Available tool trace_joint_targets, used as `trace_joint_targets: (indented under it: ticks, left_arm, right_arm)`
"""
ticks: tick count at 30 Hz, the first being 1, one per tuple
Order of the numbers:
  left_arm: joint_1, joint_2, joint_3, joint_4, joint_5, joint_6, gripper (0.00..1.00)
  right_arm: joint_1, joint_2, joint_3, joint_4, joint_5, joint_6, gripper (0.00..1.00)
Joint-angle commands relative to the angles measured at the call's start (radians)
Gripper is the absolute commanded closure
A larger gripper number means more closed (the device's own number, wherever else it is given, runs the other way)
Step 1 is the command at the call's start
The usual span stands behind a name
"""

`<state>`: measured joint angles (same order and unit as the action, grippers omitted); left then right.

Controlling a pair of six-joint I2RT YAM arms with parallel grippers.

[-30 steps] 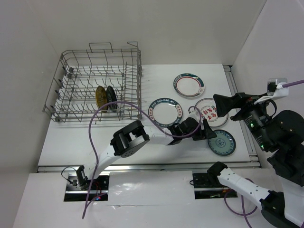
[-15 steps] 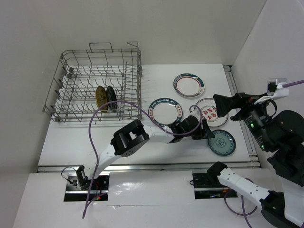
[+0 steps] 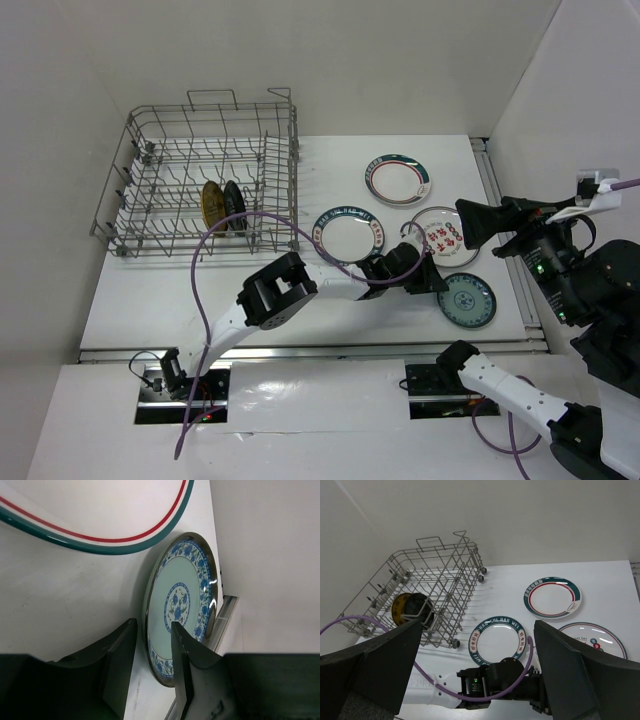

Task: Load the plates into the dish rack

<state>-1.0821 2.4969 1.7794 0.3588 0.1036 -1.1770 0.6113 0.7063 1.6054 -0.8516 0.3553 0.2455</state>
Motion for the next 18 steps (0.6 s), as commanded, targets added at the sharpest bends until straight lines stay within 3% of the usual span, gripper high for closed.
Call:
trace_joint_targets:
  ticks: [1, 5, 12, 15, 18]
  left_arm:
    - [0.001, 0.059, -0.003, -0.119, 0.004, 0.040, 0.53]
    - [0.001, 0.059, -0.003, -0.139, -0.005, 0.040, 0.64]
    - [0.001, 0.039, 0.008, -0.178, -0.015, 0.062, 1.00]
    - [0.010, 0.002, -0.090, -0.099, -0.005, 0.083, 1.00]
    - [0.019, -0.139, -0.211, -0.051, -0.047, 0.105, 1.00]
  right_arm:
    - [0.008, -0.007, 0.030, 0.000, 0.002, 0.003, 0.00]
    - [0.008, -0.007, 0.030, 0.000, 0.011, 0.003, 0.00]
    - [0.008, -0.016, 0.030, 0.000, 0.011, 0.003, 0.00]
    - [0.008, -0.016, 0.030, 0.000, 0.011, 0.003, 0.00]
    - [0.008, -0.016, 0.039, 0.000, 0.011, 0.003, 0.00]
